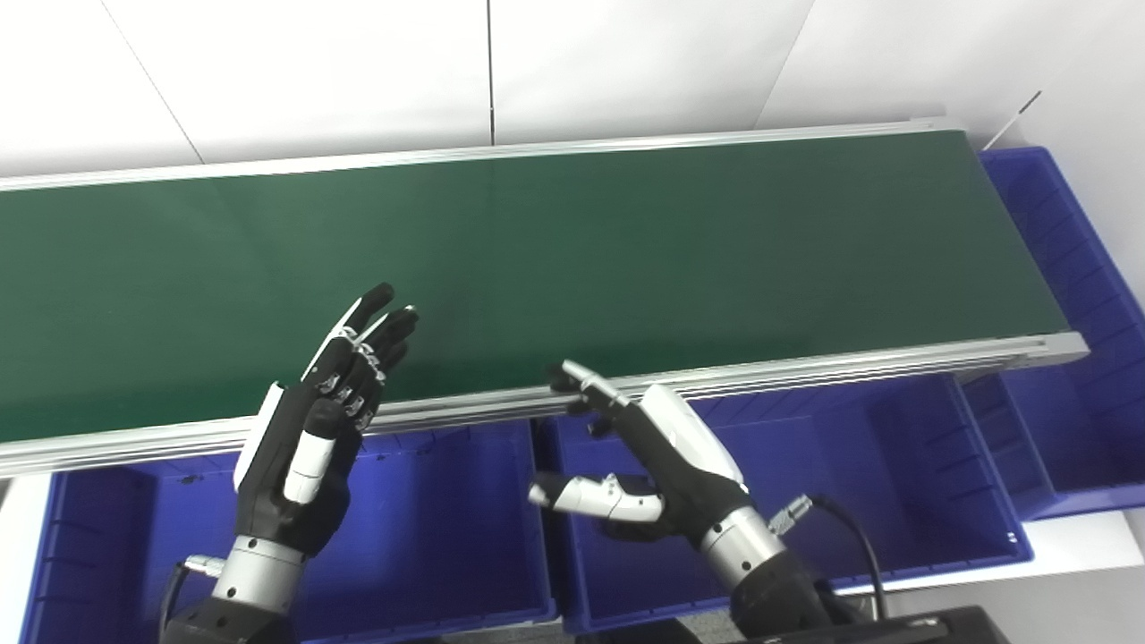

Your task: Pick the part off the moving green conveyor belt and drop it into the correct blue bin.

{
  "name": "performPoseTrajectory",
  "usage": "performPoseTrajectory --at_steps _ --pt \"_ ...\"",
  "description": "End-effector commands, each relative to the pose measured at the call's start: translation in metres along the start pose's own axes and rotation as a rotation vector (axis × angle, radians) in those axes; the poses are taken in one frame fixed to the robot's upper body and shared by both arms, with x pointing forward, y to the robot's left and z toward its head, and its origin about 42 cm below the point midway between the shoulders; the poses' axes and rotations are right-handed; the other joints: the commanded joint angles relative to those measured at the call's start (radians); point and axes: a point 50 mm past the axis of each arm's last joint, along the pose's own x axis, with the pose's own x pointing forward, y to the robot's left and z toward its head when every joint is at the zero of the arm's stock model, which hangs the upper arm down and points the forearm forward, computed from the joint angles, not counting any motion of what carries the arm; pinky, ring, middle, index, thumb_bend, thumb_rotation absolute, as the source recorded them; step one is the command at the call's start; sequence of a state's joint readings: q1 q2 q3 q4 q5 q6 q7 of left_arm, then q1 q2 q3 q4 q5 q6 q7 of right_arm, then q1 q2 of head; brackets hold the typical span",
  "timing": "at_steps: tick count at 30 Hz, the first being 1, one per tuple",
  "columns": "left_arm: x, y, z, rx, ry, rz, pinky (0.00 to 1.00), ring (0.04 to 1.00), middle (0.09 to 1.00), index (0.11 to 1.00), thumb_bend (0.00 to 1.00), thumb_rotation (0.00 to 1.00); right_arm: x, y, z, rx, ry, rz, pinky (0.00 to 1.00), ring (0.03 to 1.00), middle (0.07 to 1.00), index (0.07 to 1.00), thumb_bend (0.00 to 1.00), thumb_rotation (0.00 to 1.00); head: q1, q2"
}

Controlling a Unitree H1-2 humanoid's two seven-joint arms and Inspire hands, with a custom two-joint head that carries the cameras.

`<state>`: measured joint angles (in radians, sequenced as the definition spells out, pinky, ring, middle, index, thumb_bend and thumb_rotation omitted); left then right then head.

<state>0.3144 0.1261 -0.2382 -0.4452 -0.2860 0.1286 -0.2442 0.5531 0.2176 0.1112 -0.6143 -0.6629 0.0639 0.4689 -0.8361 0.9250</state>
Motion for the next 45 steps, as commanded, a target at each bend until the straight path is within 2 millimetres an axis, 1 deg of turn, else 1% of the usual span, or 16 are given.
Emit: performPoseTrajectory --at_steps 1,2,4,9,14,15,16,17,18,21,27,31,35,38,41,45 --pt "0.01 -0.011 0.031 -0.004 -0.109 -0.144 0.95 0.934 0.88 0.92 0.78 0.8 -0.019 0.017 0.027 0.345 -0.111 -0.327 0.75 0.819 0.858 0.915 0.93 0.9 0.02 0.001" --pt "0.01 -0.011 0.032 -0.004 -0.106 -0.157 0.97 0.937 0.878 0.922 0.78 0.79 -0.021 0.02 0.025 0.367 -0.109 -0.351 0.77 0.833 0.873 0.945 0.91 0.95 0.029 0.001" --pt "0.011 -0.008 0.032 0.006 -0.102 -0.176 0.97 0.936 0.877 0.919 0.78 0.79 -0.022 0.026 0.019 0.399 -0.112 -0.389 0.79 0.846 0.89 0.976 0.89 0.98 0.065 0.003" --pt "0.007 0.005 0.028 0.062 -0.107 -0.154 0.94 0.916 0.86 0.907 0.77 0.78 -0.009 0.045 0.008 0.406 -0.219 -0.405 0.79 0.845 0.906 0.976 0.91 0.96 0.196 0.002" --pt "-0.013 0.008 0.027 0.155 -0.104 -0.101 0.94 0.921 0.873 0.91 0.76 0.8 -0.003 0.062 0.003 0.369 -0.323 -0.335 0.8 0.858 0.919 0.979 0.95 0.96 0.342 0.011" --pt "-0.018 0.007 0.026 0.178 -0.101 -0.092 0.94 0.923 0.878 0.913 0.76 0.8 -0.004 0.065 0.001 0.365 -0.331 -0.319 0.79 0.861 0.923 0.977 0.96 0.97 0.399 0.014" --pt "-0.023 0.007 0.026 0.197 -0.099 -0.084 0.94 0.924 0.88 0.913 0.76 0.81 -0.005 0.068 -0.001 0.369 -0.337 -0.305 0.79 0.863 0.925 0.977 0.96 0.97 0.407 0.014" --pt "-0.028 0.005 0.025 0.21 -0.099 -0.072 0.94 0.924 0.881 0.911 0.76 0.8 -0.007 0.07 -0.004 0.382 -0.338 -0.29 0.79 0.86 0.924 0.976 0.95 0.97 0.452 0.013" --pt "-0.032 0.005 0.025 0.224 -0.105 -0.058 0.96 0.926 0.883 0.909 0.77 0.79 -0.007 0.072 -0.005 0.398 -0.34 -0.275 0.79 0.856 0.919 0.972 0.96 0.97 0.452 0.013" --pt "-0.044 0.001 0.025 0.265 -0.15 -0.001 0.96 0.927 0.883 0.909 0.81 0.8 -0.008 0.072 -0.003 0.427 -0.362 -0.218 0.8 0.858 0.911 0.971 0.95 0.97 0.519 0.007" --pt "-0.056 -0.02 0.033 0.308 -0.194 0.094 0.96 0.941 0.888 0.908 0.82 0.81 -0.01 0.068 -0.006 0.459 -0.38 -0.104 0.8 0.865 0.911 0.961 0.94 0.97 0.643 -0.018" --pt "-0.068 -0.026 0.031 0.32 -0.21 0.165 0.96 0.924 0.884 0.893 0.85 0.79 0.002 0.07 -0.008 0.448 -0.414 -0.017 0.79 0.862 0.912 0.961 0.93 0.98 0.731 -0.051" --pt "-0.067 -0.032 0.021 0.36 -0.208 0.192 0.91 0.9 0.869 0.876 0.83 0.79 0.005 0.061 -0.011 0.452 -0.416 -0.001 0.81 0.867 0.914 0.965 0.93 0.97 0.759 -0.068" --pt "-0.06 -0.038 0.015 0.371 -0.2 0.202 0.88 0.881 0.864 0.867 0.84 0.8 0.009 0.053 -0.017 0.44 -0.417 -0.014 0.79 0.862 0.916 0.968 0.93 0.98 0.753 -0.074" --pt "-0.05 -0.04 0.009 0.397 -0.186 0.208 0.85 0.871 0.853 0.846 0.87 0.83 0.014 0.047 -0.021 0.432 -0.413 -0.035 0.8 0.868 0.925 0.981 0.94 0.98 0.716 -0.094" --pt "-0.041 -0.036 0.001 0.368 -0.182 0.192 0.86 0.882 0.853 0.84 0.87 0.82 0.013 0.047 -0.019 0.412 -0.416 -0.076 0.81 0.874 0.931 0.985 0.95 0.99 0.654 -0.081"
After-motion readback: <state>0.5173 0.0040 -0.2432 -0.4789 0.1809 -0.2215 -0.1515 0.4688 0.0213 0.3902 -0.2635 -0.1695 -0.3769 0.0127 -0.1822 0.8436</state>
